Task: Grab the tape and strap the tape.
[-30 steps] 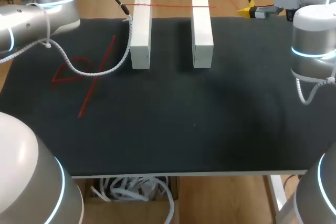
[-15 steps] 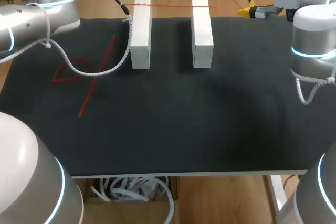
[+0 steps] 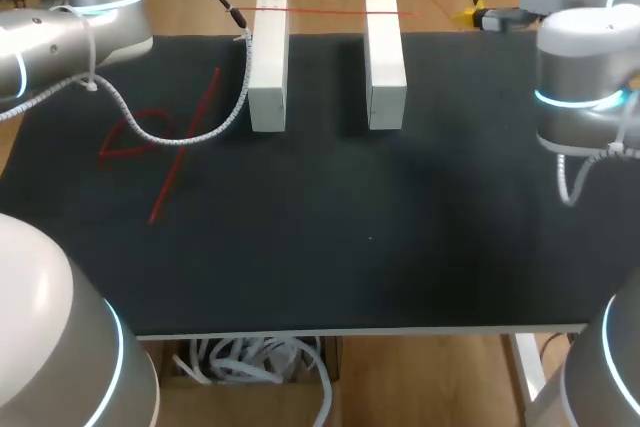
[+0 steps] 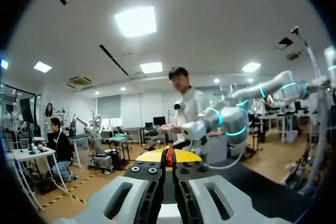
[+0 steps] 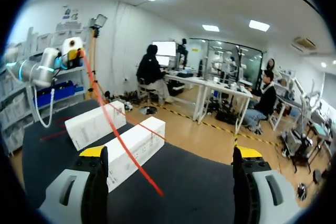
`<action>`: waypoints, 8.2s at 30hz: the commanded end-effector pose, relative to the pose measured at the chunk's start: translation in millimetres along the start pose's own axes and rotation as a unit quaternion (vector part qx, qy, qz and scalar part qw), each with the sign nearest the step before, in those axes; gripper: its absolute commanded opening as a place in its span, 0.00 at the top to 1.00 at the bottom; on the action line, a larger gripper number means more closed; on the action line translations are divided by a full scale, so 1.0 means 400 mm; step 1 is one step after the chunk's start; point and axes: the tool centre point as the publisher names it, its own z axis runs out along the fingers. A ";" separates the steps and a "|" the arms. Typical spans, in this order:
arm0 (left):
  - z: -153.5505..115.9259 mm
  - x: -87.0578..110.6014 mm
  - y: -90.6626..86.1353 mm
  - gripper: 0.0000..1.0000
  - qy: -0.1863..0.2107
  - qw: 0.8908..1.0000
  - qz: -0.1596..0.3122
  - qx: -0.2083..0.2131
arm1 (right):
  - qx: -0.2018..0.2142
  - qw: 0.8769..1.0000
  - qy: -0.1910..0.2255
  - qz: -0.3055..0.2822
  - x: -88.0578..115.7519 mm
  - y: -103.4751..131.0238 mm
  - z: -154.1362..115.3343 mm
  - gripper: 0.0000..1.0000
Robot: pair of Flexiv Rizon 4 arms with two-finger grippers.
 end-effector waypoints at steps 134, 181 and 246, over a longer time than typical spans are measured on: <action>0.000 -0.002 0.003 1.00 0.001 1.000 0.001 0.002 | -0.123 0.657 0.043 0.742 0.104 0.026 0.049 0.51; 0.000 -0.002 0.003 1.00 0.001 1.000 0.001 0.002 | -0.108 0.683 0.046 0.721 0.091 -0.009 0.010 0.62; 0.000 -0.002 0.003 1.00 0.001 1.000 0.001 0.002 | -0.068 0.728 0.025 0.682 0.092 -0.007 0.033 1.00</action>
